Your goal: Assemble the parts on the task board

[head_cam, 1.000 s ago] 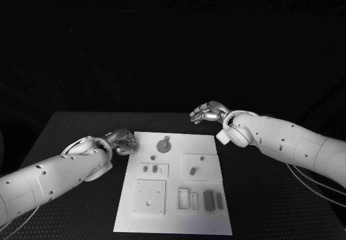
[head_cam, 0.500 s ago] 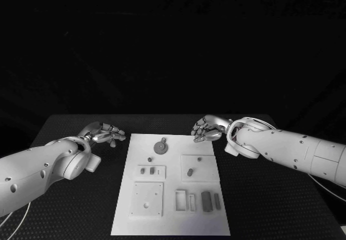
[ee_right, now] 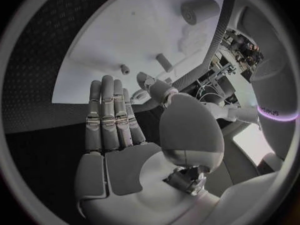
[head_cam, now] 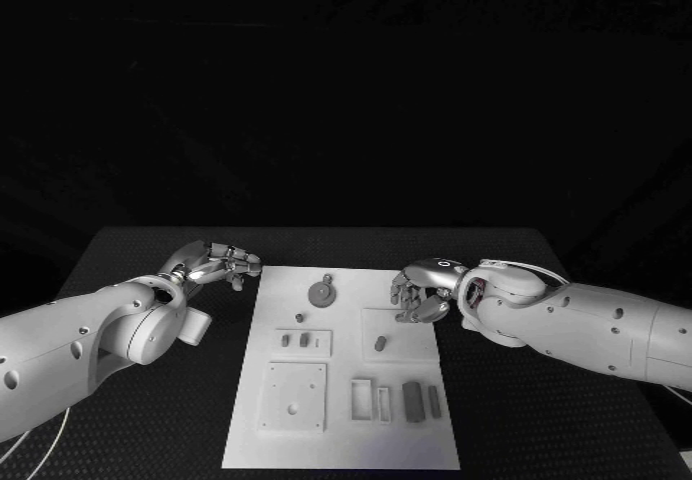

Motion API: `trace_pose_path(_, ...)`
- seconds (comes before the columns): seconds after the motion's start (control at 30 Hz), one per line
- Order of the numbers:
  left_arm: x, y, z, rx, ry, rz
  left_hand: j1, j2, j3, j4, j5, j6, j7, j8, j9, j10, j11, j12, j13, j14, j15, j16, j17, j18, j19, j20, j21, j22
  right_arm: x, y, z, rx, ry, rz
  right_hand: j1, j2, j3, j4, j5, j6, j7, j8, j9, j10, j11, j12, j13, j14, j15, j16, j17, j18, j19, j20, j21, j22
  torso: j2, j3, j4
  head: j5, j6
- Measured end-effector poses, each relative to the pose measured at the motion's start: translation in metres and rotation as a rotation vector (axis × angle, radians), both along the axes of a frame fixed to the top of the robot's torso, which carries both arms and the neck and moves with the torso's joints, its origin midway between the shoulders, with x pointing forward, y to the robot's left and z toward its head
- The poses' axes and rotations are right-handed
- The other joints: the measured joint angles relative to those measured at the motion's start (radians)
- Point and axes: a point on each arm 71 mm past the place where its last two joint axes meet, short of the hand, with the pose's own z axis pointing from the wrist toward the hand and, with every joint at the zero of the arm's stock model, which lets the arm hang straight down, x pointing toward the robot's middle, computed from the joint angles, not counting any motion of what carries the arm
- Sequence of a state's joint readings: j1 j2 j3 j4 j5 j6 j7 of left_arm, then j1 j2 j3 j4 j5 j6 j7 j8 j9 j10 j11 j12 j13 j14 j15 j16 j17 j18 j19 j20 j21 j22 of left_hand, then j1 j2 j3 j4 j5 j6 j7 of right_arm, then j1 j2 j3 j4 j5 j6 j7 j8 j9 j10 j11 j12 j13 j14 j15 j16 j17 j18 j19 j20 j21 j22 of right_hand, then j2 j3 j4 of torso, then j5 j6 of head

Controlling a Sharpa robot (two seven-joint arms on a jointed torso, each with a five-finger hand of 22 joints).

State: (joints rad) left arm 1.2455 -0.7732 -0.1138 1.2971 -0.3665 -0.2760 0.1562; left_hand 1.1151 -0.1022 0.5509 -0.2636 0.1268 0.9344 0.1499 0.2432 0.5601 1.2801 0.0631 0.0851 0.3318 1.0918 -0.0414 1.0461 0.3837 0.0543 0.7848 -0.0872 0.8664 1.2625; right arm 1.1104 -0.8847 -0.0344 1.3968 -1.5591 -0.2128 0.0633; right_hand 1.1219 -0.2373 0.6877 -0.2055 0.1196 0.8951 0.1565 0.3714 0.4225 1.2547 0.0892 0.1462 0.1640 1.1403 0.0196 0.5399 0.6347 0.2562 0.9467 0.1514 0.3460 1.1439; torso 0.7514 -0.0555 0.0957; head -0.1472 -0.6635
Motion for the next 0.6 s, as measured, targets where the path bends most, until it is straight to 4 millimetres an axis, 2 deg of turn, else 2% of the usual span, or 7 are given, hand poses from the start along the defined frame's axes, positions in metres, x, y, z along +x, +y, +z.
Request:
trace_pose_path(0.1, 0.000, 0.000, 0.000, -0.006, -0.002, 0.001, -0.003, 0.003, 0.000, 0.000, 0.000, 0.000, 0.000, 0.004, 0.000, 0.003, 0.003, 0.000, 0.001, 0.000, 0.000, -0.003, 0.000, 0.000, 0.000, 0.000, -0.003, 0.000, -0.004, 0.001, -0.002, -0.029, -0.013, 0.011, 0.007, -0.007, 0.009, 0.009, -0.003, 0.000, 0.000, 0.000, 0.000, 0.000, 0.000, -0.001, 0.004, 0.005, 0.002, -0.004, 0.009, 0.000, 0.000, 0.000, 0.000, 0.000, 0.000, 0.0001, 0.0004, 0.000, 0.000)
trace_pose_path(0.13, 0.000, 0.002, 0.000, -0.009, -0.003, 0.003, -0.005, 0.005, 0.000, 0.000, 0.000, 0.000, 0.000, 0.004, 0.000, 0.003, 0.003, 0.000, 0.001, 0.002, 0.002, -0.004, 0.000, 0.000, 0.000, 0.000, -0.004, 0.000, -0.008, 0.002, -0.005, -0.042, -0.015, 0.018, 0.005, -0.016, 0.016, 0.015, -0.008, 0.000, 0.000, -0.001, 0.001, 0.000, 0.000, -0.011, 0.005, 0.005, 0.002, -0.008, 0.015, 0.000, 0.000, 0.000, 0.000, 0.000, 0.000, 0.0005, 0.0007, 0.001, -0.001)
trace_pose_path(0.23, -0.001, 0.004, 0.001, -0.011, -0.004, 0.008, -0.005, 0.005, 0.000, 0.000, 0.000, 0.000, 0.000, 0.004, 0.000, 0.003, 0.003, 0.000, 0.001, 0.004, 0.004, -0.004, 0.000, 0.000, 0.000, 0.000, -0.004, 0.000, -0.012, 0.004, -0.010, -0.060, -0.018, 0.028, 0.013, -0.023, 0.027, 0.021, -0.011, 0.000, 0.000, -0.009, 0.001, -0.011, 0.011, -0.024, 0.005, 0.008, -0.001, -0.015, 0.024, 0.000, 0.002, 0.002, 0.000, 0.003, 0.001, 0.0006, 0.0007, 0.001, -0.001)
trace_pose_path(0.43, -0.001, 0.005, 0.001, -0.016, -0.005, 0.009, -0.005, 0.005, 0.000, 0.000, 0.000, 0.000, 0.000, 0.004, 0.000, 0.003, 0.003, 0.000, 0.001, 0.004, 0.004, -0.004, 0.000, 0.000, 0.000, 0.000, -0.004, -0.001, -0.012, 0.009, -0.011, -0.090, -0.046, 0.038, 0.025, -0.036, 0.060, 0.031, -0.035, 0.004, -0.004, -0.009, 0.001, -0.011, 0.011, -0.030, 0.008, 0.016, -0.002, -0.031, 0.044, 0.000, 0.007, 0.000, 0.000, 0.005, 0.002, 0.0015, -0.0007, 0.003, 0.000)
trace_pose_path(0.6, -0.001, 0.005, 0.001, -0.019, -0.005, 0.009, -0.005, 0.005, -0.003, 0.003, 0.000, 0.000, 0.000, 0.004, 0.000, 0.003, 0.003, 0.000, 0.002, 0.004, 0.004, -0.004, 0.000, 0.000, 0.000, 0.000, -0.004, -0.001, -0.012, 0.011, -0.013, -0.105, -0.060, 0.040, 0.026, -0.037, 0.079, 0.040, -0.043, 0.014, -0.006, -0.009, 0.000, -0.011, 0.011, -0.034, 0.010, 0.016, -0.002, -0.037, 0.054, 0.000, 0.007, 0.000, 0.000, 0.007, 0.002, 0.0014, 0.0007, 0.001, -0.001)
